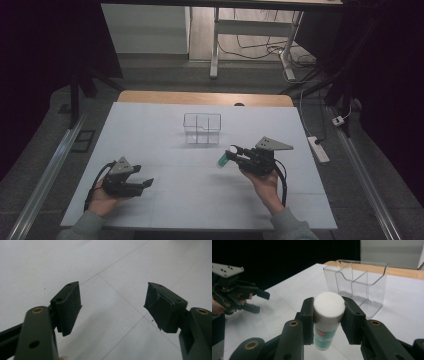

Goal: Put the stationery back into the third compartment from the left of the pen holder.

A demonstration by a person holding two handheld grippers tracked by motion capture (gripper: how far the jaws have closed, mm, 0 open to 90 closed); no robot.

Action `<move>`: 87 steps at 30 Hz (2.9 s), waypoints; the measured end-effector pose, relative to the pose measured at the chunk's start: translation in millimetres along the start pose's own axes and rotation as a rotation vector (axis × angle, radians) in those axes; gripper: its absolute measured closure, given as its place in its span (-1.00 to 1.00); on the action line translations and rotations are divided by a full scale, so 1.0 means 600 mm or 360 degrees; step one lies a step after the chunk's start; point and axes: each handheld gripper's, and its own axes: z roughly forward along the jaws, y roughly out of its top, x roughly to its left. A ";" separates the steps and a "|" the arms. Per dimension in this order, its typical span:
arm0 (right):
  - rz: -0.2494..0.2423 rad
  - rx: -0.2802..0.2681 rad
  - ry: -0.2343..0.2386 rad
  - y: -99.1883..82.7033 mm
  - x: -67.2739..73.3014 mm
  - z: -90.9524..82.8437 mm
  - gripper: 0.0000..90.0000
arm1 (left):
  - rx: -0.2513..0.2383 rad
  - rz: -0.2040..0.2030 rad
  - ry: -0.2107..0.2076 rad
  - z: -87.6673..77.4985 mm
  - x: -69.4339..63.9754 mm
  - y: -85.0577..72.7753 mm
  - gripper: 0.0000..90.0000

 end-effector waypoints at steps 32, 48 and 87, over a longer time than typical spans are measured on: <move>0.0035 -0.0008 -0.0258 0.145 -0.089 0.141 0.42 | 0.0059 -0.0021 -0.0015 0.006 0.012 -0.006 -0.44; 0.0006 0.0012 -0.0234 0.136 -0.085 0.140 0.07 | 0.0061 -0.0024 -0.0012 0.003 0.017 -0.010 -0.45; -0.0049 0.0264 -0.0268 -0.060 -0.056 -0.111 -0.10 | 0.0039 -0.0036 -0.0003 0.002 0.016 -0.006 -0.45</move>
